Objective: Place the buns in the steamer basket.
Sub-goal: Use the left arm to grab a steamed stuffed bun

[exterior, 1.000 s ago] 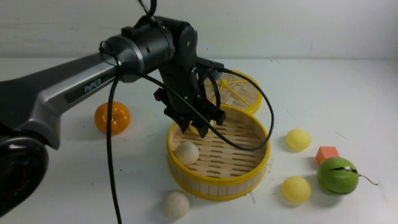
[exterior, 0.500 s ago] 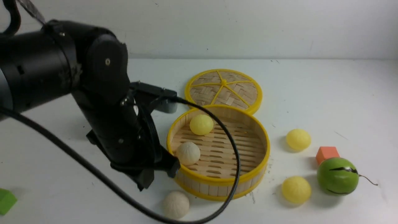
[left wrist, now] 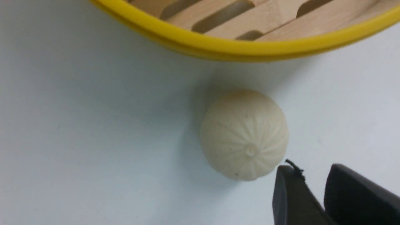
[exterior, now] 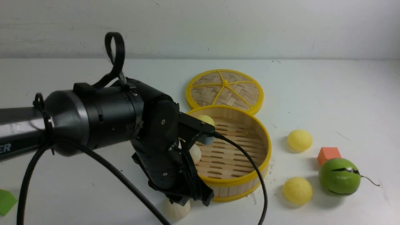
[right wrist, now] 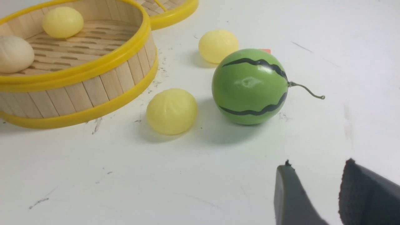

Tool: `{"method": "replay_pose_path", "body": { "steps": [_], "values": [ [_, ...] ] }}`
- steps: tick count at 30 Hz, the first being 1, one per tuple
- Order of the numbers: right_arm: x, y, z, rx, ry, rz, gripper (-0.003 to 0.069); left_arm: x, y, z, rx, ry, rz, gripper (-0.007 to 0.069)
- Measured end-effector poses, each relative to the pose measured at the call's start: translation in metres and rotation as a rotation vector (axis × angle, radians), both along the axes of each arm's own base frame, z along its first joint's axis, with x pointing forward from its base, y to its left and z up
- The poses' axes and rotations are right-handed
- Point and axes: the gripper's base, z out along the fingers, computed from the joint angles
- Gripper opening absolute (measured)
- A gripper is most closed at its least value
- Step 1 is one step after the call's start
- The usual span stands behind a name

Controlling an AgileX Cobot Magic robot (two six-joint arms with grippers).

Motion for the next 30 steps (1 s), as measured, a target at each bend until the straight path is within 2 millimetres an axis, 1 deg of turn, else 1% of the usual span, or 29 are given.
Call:
{"method": "replay_pose_path", "body": {
  "steps": [2,4,5,10,14,20,22,25,30],
  "values": [
    [0.000,0.000,0.000,0.000,0.000,0.000,0.0240,0.002,-0.001,-0.005,0.005,0.000,-0.002,0.0230],
    [0.000,0.000,0.000,0.000,0.000,0.000,0.0240,0.004,-0.002,-0.010,0.014,0.003,-0.004,0.0246],
    [0.000,0.000,0.000,0.000,0.000,0.000,0.0240,0.006,-0.003,-0.016,0.027,0.005,-0.008,0.0253],
    [0.000,0.000,0.000,0.000,0.000,0.000,0.0240,0.011,-0.004,-0.026,0.057,-0.008,-0.025,0.0255],
    [0.000,0.000,0.000,0.000,0.000,0.000,0.0240,0.010,-0.003,-0.025,0.065,-0.010,-0.028,0.0249],
    [0.000,0.000,0.000,0.000,0.000,0.000,0.0240,0.008,0.000,-0.013,0.067,-0.039,-0.036,0.0248],
    [0.000,0.000,0.000,0.000,0.000,0.000,0.0240,0.009,0.001,-0.013,0.071,-0.047,-0.037,0.0248],
    [0.000,0.000,0.000,0.000,0.000,0.000,0.0240,0.012,-0.001,-0.019,0.069,-0.049,-0.012,0.0248],
    [0.000,0.000,0.000,0.000,0.000,0.000,0.0240,0.016,-0.004,-0.039,0.094,-0.012,-0.003,0.0248]
  ]
}}
